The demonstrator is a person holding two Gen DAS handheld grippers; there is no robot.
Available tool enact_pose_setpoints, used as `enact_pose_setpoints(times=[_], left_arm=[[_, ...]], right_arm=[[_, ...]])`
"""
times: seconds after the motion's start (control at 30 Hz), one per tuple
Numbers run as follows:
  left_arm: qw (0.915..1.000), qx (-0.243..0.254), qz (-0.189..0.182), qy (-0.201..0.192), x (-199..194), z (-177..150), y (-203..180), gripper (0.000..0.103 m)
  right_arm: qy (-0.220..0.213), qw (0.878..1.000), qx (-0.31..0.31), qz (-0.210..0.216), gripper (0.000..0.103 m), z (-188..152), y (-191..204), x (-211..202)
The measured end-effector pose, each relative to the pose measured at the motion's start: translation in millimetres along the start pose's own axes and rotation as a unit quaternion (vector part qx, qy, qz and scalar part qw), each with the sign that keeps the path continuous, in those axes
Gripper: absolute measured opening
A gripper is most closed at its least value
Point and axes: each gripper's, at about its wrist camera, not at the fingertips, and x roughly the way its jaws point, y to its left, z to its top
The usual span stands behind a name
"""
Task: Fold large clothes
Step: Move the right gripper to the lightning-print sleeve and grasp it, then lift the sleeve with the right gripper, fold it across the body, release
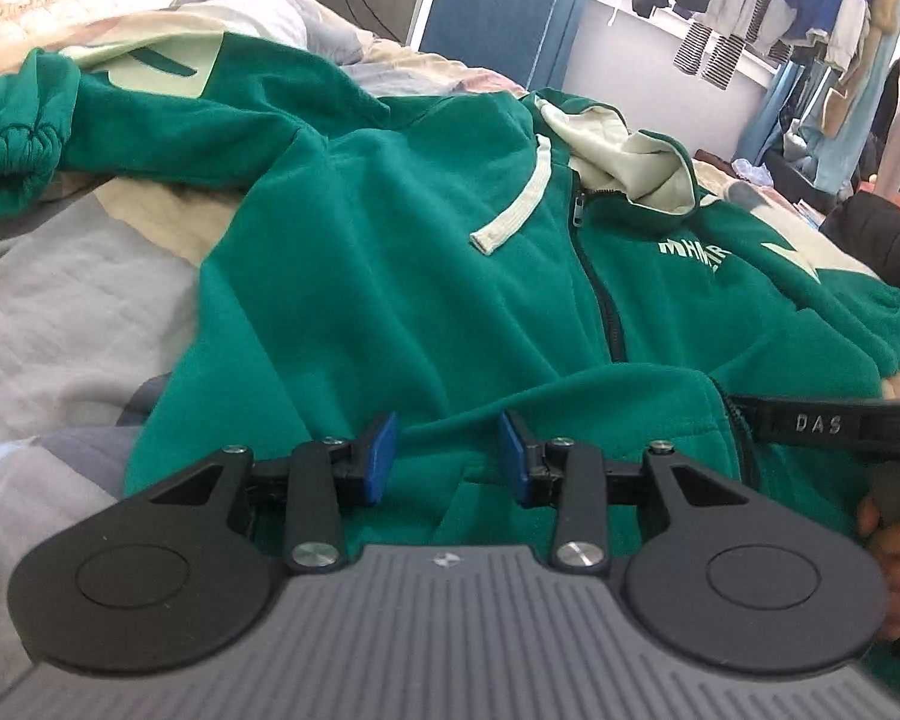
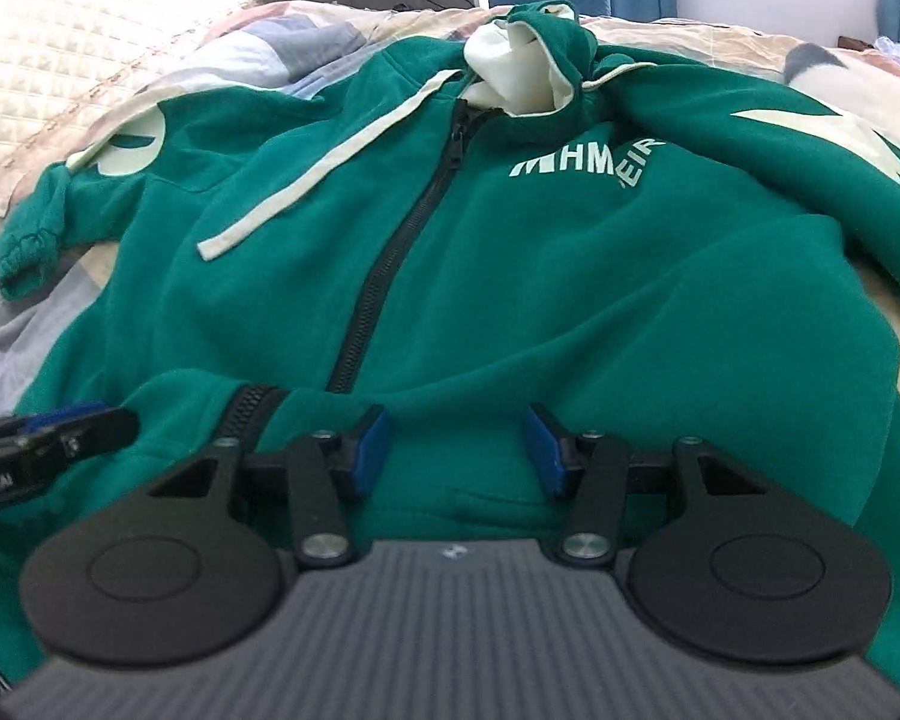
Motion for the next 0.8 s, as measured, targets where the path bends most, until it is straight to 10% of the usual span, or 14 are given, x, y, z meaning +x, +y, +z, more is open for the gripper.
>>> enact_pose_setpoints(times=[0.4,0.8], left_arm=[[0.9983,-0.001,-0.029,-0.050,-58,-9,-14,0.046],[0.9967,0.013,-0.051,-0.061,-77,-17,-32,0.049]], right_arm=[[-0.091,0.984,0.152,0.037,0.056,33,-68,-97],[-0.107,0.944,0.313,-0.004,0.082,47,-208,-107]])
